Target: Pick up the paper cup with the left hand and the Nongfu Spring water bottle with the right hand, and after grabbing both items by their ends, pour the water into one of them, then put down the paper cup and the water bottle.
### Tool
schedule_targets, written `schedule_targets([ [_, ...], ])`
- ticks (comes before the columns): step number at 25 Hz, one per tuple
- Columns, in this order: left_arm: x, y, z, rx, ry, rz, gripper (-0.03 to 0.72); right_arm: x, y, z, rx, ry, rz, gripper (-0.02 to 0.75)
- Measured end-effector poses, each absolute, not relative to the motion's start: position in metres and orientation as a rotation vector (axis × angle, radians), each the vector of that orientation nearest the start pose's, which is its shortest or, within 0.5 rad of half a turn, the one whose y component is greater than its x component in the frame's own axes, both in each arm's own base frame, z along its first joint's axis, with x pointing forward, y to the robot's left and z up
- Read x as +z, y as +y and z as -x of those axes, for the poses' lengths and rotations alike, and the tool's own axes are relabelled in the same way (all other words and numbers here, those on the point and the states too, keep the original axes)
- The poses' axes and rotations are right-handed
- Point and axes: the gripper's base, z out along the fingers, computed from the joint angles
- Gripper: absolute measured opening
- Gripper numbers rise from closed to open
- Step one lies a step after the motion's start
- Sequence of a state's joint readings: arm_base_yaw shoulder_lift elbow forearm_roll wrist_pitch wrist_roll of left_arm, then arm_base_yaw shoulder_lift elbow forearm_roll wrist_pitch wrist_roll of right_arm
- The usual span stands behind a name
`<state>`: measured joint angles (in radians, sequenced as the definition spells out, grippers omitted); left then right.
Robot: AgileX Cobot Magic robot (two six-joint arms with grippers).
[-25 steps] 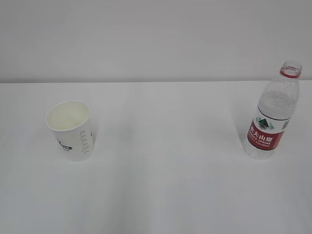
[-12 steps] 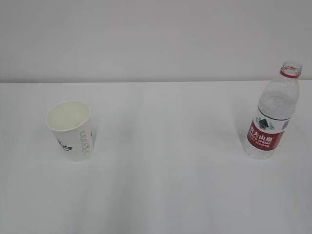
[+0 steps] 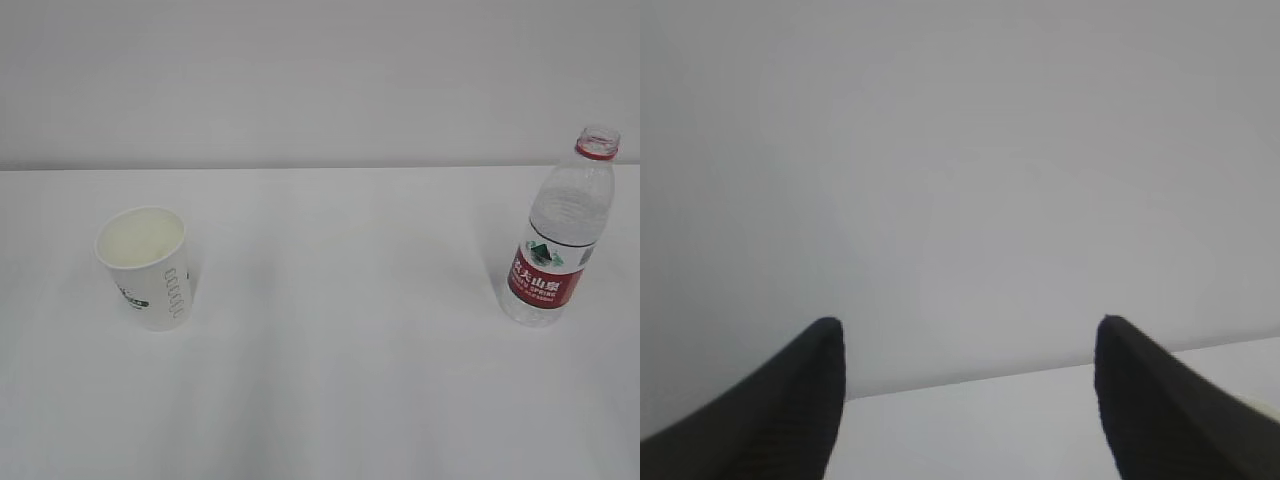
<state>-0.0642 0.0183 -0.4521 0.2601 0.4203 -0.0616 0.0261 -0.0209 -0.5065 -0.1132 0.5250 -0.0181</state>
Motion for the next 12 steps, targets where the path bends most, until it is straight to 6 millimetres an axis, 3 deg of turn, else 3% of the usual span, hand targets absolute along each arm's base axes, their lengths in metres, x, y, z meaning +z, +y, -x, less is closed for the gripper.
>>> schedule_targets([
  [7,0.328,0.004,-0.025,0.095,1.424,-0.083,0.569,0.333,-0.01,0.001,-0.247,1.41,0.095,0.587],
  [12,0.334,0.001,-0.05,0.109,1.419,-0.123,0.569,0.325,-0.009,-0.004,-0.254,1.419,0.105,0.587],
])
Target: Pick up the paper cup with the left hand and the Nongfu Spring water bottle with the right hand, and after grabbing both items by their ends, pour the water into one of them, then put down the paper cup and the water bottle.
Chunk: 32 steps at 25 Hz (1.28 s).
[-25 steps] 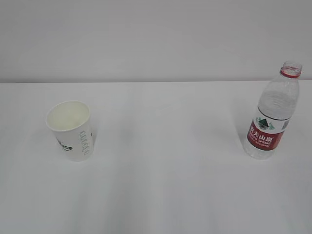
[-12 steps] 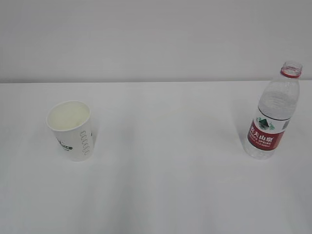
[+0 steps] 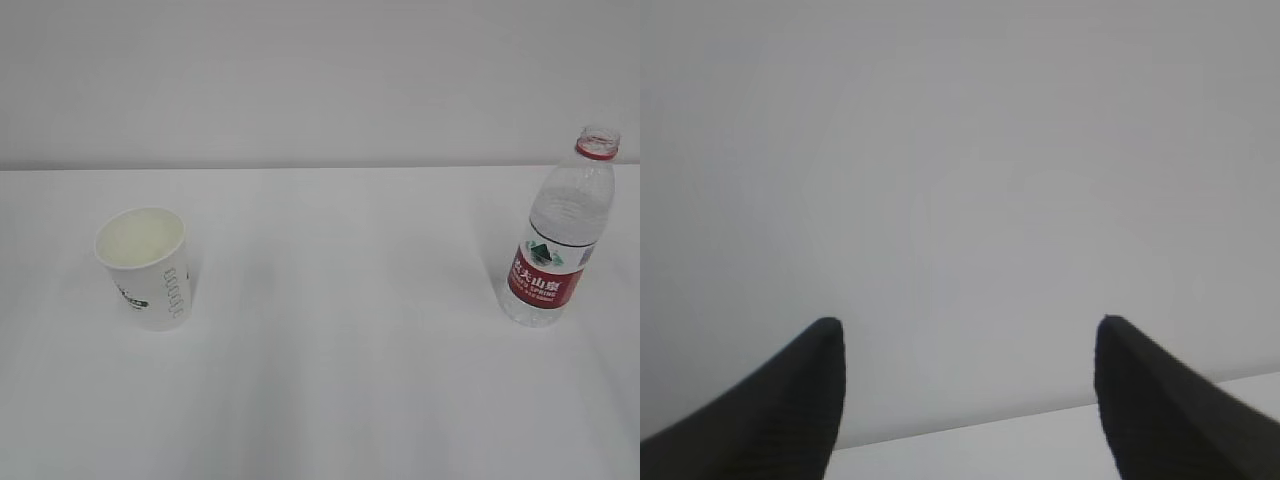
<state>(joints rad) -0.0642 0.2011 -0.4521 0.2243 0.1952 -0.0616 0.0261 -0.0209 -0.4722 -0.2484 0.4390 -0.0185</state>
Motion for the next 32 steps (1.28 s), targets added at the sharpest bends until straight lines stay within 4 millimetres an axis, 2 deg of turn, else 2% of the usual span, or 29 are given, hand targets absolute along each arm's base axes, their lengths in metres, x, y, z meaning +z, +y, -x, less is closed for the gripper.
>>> schedule_targets([
  [5,0.339,-0.005,-0.082,0.102,1.403,-0.171,0.569,0.324,-0.009,-0.009,-0.299,1.381,0.134,0.587],
  [8,0.339,-0.009,-0.102,0.085,1.391,-0.194,0.568,0.328,-0.008,-0.02,-0.309,1.381,0.159,0.588],
  [16,0.331,-0.017,-0.147,0.039,1.389,-0.237,0.568,0.336,0.0,-0.076,-0.238,1.404,0.217,0.587],
  [23,0.325,-0.018,-0.165,0.022,1.386,-0.223,0.568,0.33,0.005,-0.115,-0.129,1.442,0.189,0.587],
  [32,0.316,-0.007,-0.179,0.008,1.441,-0.092,0.568,0.313,0.006,-0.147,-0.066,1.56,0.144,0.587],
])
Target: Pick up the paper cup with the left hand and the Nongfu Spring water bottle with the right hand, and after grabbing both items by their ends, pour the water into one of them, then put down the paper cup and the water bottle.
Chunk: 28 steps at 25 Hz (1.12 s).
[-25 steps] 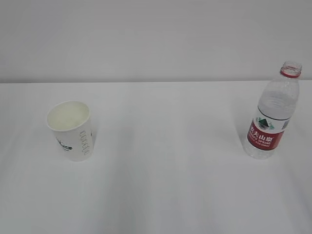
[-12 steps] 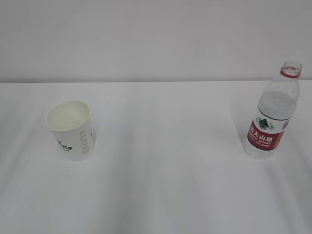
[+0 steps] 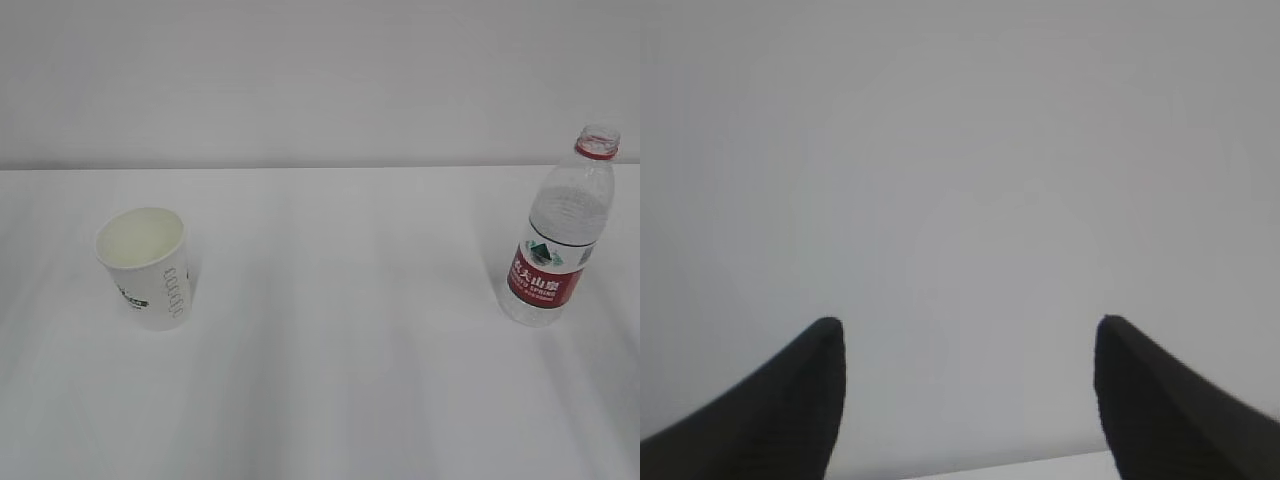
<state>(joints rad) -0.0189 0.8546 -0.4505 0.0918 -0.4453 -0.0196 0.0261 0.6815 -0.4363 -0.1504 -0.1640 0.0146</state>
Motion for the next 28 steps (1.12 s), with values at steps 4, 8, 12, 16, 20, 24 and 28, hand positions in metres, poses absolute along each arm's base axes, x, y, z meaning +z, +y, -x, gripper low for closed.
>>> schedule_targets([
  [4,0.301,-0.007,-0.194,0.004,1.521,-0.088,0.568,0.305,0.006,-0.158,-0.062,1.61,0.149,0.587],
  [8,0.282,-0.007,-0.209,0.002,1.612,-0.091,0.563,0.295,0.007,-0.169,-0.063,1.669,0.159,0.587],
  [12,0.269,-0.007,-0.219,0.0,1.675,-0.092,0.526,0.289,0.008,-0.18,-0.059,1.677,0.172,0.587],
  [16,0.259,-0.007,-0.225,-0.002,1.717,-0.091,0.495,0.28,0.009,-0.188,-0.048,1.682,0.18,0.587],
  [20,0.247,-0.008,-0.232,-0.004,1.764,-0.093,0.489,0.262,0.01,-0.192,-0.033,1.701,0.186,0.587],
  [24,0.236,-0.008,-0.238,-0.007,1.809,-0.096,0.489,0.244,0.012,-0.194,-0.014,1.707,0.193,0.587],
  [28,0.225,-0.016,-0.239,-0.033,1.836,-0.127,0.489,0.228,0.013,-0.195,0.003,1.723,0.197,0.587],
])
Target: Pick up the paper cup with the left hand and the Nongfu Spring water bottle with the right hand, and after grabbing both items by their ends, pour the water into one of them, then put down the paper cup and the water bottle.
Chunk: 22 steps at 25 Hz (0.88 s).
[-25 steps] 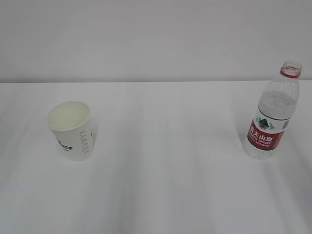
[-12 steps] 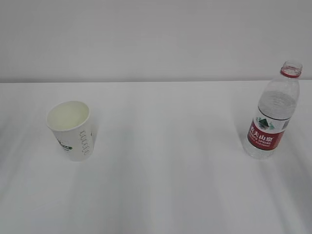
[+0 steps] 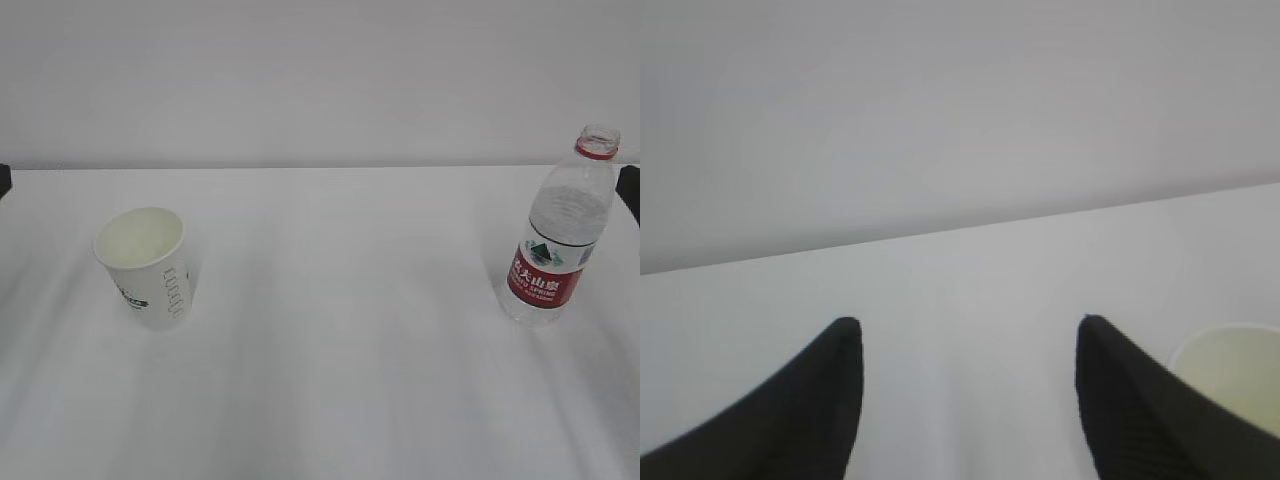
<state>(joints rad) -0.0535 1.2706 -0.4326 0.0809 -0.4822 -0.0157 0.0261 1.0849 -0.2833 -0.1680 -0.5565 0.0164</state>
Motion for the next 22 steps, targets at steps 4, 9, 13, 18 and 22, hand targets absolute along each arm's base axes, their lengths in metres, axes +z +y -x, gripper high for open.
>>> schedule_targets([
  [4,0.201,-0.019,-0.224,-0.052,1.849,-0.14,0.489,0.212,0.014,-0.196,0.02,1.741,0.199,0.587],
  [9,0.175,-0.019,-0.204,-0.071,1.823,-0.138,0.487,0.189,0.015,-0.191,0.045,1.794,0.198,0.587],
  [13,0.164,-0.019,-0.197,-0.087,1.81,-0.14,0.487,0.17,0.016,-0.183,0.072,1.813,0.194,0.587],
  [18,0.147,-0.022,-0.181,-0.148,1.814,-0.129,0.487,0.15,0.018,-0.17,0.111,1.81,0.182,0.587],
  [22,0.128,-0.023,-0.167,-0.181,1.907,-0.144,0.487,0.134,0.018,-0.164,0.129,1.876,0.175,0.587],
])
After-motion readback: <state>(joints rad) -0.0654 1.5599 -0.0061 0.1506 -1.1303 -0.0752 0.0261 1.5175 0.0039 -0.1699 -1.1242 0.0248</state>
